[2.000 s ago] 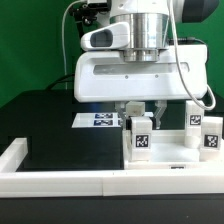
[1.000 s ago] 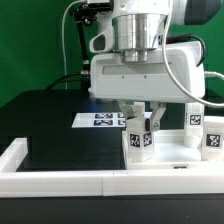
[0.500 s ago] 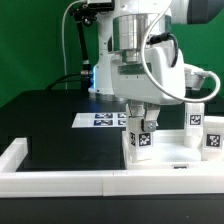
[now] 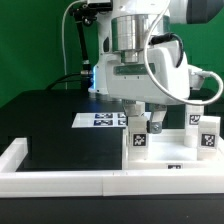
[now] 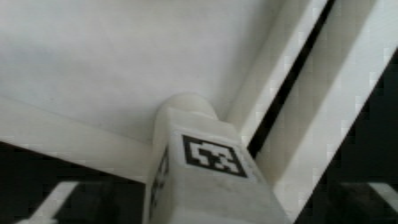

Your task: Assemble square table

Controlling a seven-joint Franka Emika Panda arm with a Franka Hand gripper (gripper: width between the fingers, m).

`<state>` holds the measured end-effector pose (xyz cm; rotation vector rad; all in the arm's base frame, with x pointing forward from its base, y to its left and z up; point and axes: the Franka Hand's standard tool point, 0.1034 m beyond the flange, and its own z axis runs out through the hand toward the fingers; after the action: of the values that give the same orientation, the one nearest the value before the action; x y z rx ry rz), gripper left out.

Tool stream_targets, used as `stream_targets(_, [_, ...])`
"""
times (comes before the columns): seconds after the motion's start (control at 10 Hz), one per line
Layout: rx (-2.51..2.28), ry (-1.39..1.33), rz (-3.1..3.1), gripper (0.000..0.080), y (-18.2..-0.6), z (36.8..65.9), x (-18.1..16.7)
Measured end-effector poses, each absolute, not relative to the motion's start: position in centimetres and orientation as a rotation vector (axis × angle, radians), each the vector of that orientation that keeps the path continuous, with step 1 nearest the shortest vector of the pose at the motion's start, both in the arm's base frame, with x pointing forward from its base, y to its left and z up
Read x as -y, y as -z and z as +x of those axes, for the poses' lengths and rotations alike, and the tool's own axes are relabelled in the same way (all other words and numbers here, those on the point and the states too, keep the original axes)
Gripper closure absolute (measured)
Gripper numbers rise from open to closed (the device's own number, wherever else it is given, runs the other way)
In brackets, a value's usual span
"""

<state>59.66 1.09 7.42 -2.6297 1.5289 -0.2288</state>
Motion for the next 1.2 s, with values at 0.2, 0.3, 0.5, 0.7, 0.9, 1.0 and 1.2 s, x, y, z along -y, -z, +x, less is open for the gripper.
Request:
stream_targets(0.2, [-1.173,0.246,-2.828,0.0161,-7.4,59.7,-0.7])
stream_targets(0.3, [-1.007,0.252,-2.902,0.0151,-7.4,59.7,-0.4])
stream_targets(0.5, [-0.685,0.26,-3.013,0.0151,-7.5,59.7,0.1])
stream_targets(0.7, [-0.456,0.242,-3.068,0.0151,-7.4,59.5,0.3])
stream_targets(0.9, [-0.253,0.239,-3.106,0.0151,-7.4,59.5,0.1])
stream_targets(1.0, [-0.189,0.24,-3.119,0.0151,-7.4,59.5,0.0])
stream_targets(1.2, [-0.025,0.243,-3.142,0.0174,-7.5,59.6,0.3])
